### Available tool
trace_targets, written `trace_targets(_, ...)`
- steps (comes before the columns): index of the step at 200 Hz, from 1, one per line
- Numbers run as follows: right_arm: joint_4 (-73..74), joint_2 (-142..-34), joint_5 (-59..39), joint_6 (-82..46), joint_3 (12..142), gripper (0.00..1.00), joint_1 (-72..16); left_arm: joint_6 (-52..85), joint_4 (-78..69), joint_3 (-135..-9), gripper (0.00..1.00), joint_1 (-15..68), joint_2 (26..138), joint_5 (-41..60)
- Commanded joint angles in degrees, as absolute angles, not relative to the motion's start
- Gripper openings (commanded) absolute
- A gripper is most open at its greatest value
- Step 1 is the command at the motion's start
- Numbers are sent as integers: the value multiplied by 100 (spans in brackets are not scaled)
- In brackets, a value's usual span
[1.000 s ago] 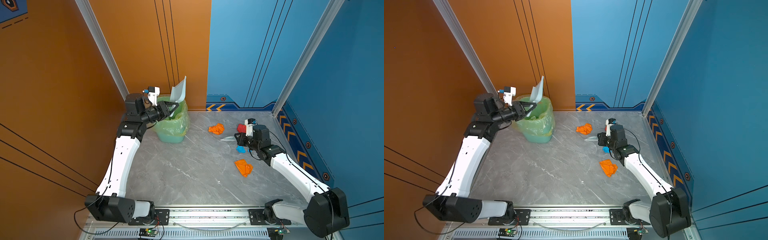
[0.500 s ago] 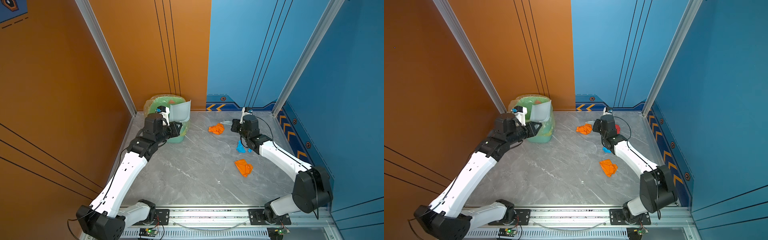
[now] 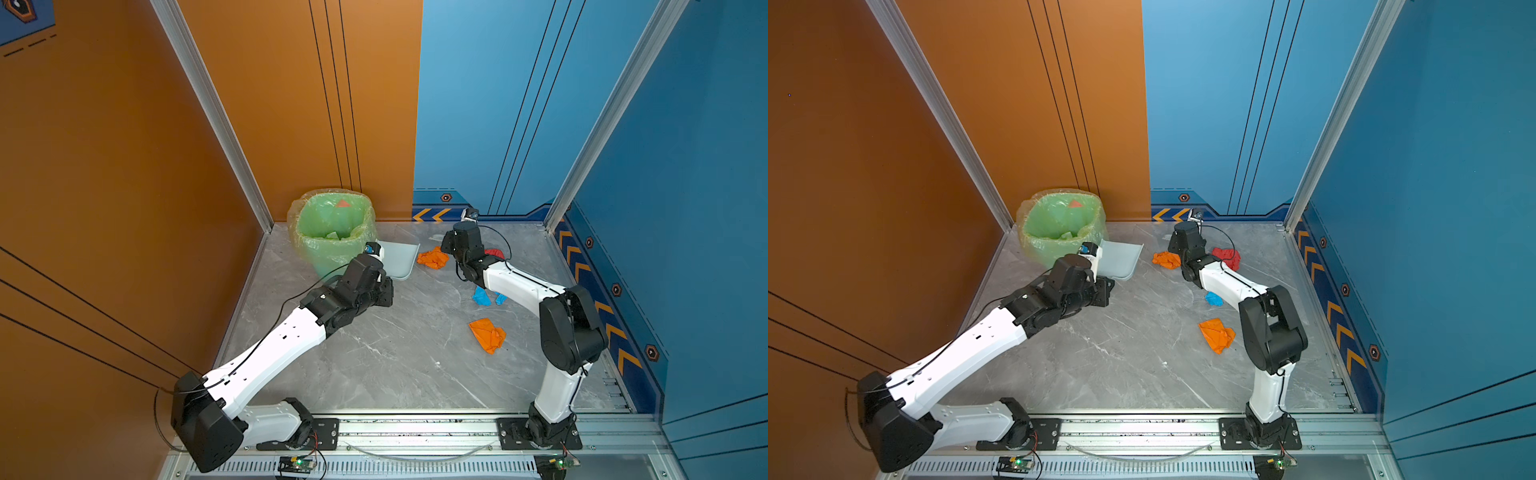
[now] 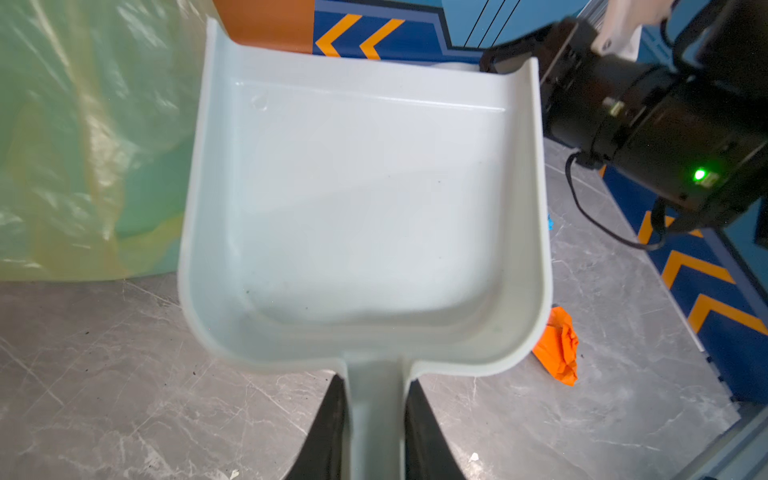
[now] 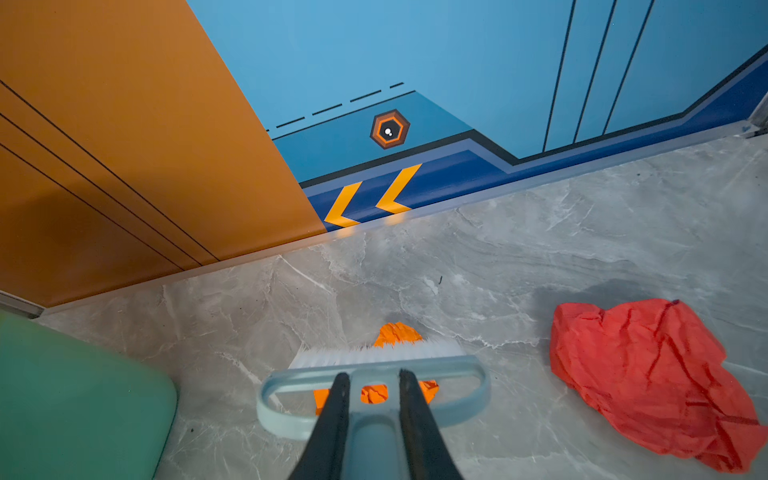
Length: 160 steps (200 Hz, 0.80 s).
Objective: Sweep away the paper scraps from the table
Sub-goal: 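Lower the dustpan with the left gripper while the right brush nears the orange scrap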
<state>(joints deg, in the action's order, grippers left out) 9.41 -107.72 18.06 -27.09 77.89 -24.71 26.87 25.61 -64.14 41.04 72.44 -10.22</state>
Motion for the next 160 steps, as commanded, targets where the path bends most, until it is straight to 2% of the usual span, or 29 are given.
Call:
trace_targets(1, 839, -11003, 2147, -2788, 8138, 0, -2538, 2596, 2725, -6252, 0, 4302, 7384, -1599)
trace_targets(88, 449, -11645, 2453, -2565, 8613, 0, -2553, 2919, 2566, -5678, 0, 4751, 8106, -1830)
trace_targets(160, -276, -11847, 1886, -2584, 8847, 0, -2461, 3181, 2298, -5525, 0, 4762, 8752, -1569)
